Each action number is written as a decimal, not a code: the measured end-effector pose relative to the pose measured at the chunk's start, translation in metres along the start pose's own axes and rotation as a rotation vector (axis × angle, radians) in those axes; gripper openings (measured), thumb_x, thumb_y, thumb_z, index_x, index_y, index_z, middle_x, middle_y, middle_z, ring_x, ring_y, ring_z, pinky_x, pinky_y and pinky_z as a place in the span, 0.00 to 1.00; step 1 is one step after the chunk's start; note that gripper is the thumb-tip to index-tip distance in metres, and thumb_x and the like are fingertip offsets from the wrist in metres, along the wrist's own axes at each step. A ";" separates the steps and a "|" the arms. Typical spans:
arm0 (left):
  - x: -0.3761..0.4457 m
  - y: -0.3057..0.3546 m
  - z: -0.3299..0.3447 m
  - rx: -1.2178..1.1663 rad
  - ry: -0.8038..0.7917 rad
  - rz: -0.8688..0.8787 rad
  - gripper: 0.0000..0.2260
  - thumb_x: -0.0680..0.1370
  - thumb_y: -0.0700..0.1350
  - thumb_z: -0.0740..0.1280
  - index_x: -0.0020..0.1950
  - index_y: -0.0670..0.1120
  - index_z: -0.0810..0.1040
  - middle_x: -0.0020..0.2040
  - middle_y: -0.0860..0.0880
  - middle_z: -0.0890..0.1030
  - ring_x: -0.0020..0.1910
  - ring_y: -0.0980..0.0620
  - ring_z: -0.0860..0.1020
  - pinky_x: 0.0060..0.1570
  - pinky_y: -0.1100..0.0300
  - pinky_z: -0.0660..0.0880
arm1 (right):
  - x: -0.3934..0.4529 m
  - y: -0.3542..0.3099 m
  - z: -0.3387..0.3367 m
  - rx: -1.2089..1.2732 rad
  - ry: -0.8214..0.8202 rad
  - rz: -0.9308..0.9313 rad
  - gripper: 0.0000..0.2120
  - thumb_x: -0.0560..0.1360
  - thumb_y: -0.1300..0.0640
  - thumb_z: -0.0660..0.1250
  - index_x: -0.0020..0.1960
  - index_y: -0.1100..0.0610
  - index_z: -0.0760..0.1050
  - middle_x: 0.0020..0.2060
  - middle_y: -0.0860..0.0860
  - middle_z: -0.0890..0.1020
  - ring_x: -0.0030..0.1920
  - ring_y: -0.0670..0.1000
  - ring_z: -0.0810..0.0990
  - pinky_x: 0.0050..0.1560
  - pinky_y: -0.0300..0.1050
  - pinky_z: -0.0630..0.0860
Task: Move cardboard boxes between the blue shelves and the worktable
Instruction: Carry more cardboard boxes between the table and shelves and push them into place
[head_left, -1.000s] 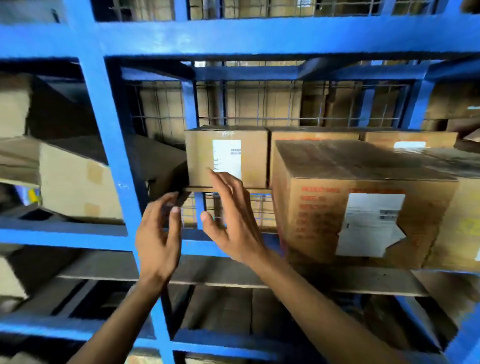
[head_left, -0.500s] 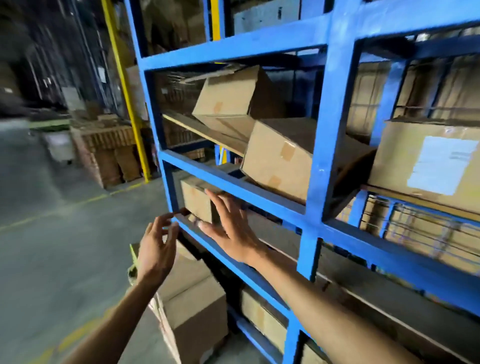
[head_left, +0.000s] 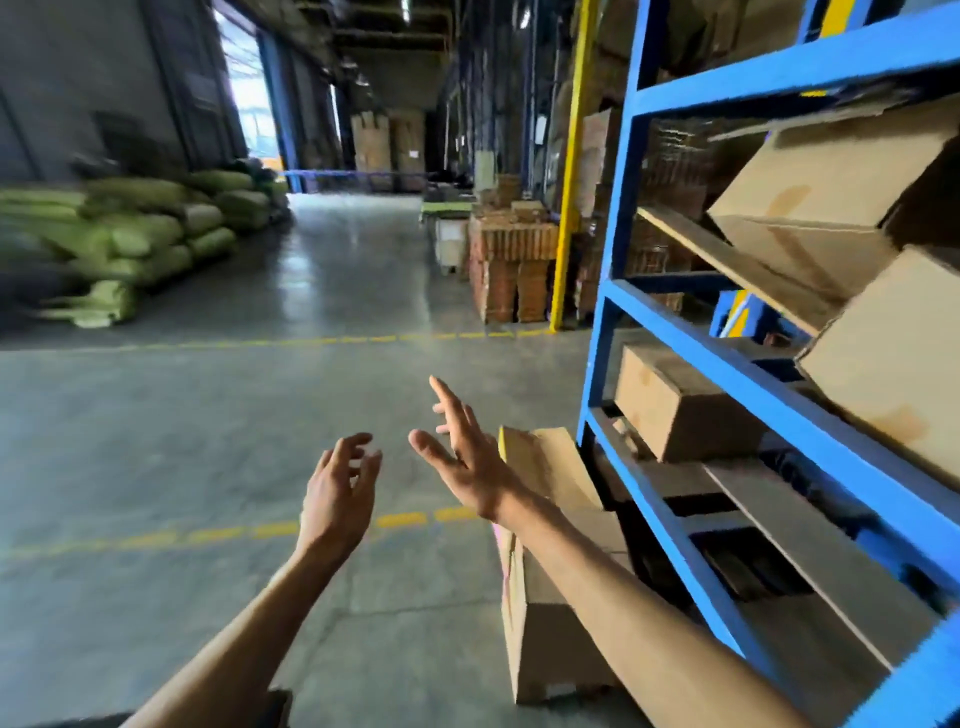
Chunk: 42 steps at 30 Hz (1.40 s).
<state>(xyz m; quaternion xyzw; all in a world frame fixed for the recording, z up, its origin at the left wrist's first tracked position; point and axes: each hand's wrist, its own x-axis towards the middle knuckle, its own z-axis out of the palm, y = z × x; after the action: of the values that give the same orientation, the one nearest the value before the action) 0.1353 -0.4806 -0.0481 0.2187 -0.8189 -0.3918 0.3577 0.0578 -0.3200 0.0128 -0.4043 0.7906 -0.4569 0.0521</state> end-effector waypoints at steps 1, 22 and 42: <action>-0.010 -0.003 -0.017 0.026 0.043 -0.027 0.11 0.80 0.47 0.64 0.61 0.49 0.77 0.53 0.47 0.79 0.47 0.49 0.80 0.50 0.51 0.77 | -0.001 -0.007 0.012 0.019 -0.055 -0.011 0.47 0.67 0.21 0.48 0.80 0.41 0.47 0.75 0.51 0.65 0.75 0.53 0.66 0.72 0.64 0.60; -0.285 -0.064 -0.287 0.567 0.657 -0.655 0.17 0.80 0.55 0.62 0.67 0.52 0.73 0.68 0.41 0.70 0.68 0.37 0.68 0.67 0.42 0.65 | -0.102 -0.119 0.243 0.337 -0.859 -0.180 0.61 0.55 0.12 0.50 0.80 0.43 0.46 0.79 0.53 0.59 0.77 0.53 0.63 0.73 0.64 0.63; -0.351 -0.181 -0.354 0.051 0.526 -1.040 0.59 0.63 0.75 0.66 0.79 0.51 0.36 0.80 0.47 0.41 0.79 0.51 0.44 0.75 0.54 0.45 | -0.069 -0.121 0.429 0.346 -0.745 0.098 0.33 0.81 0.45 0.62 0.81 0.51 0.52 0.80 0.59 0.45 0.80 0.56 0.50 0.77 0.49 0.52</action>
<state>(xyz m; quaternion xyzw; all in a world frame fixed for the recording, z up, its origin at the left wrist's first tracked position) 0.6455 -0.5362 -0.1838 0.6908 -0.4967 -0.4285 0.3041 0.3695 -0.5956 -0.1619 -0.4894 0.6475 -0.4023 0.4235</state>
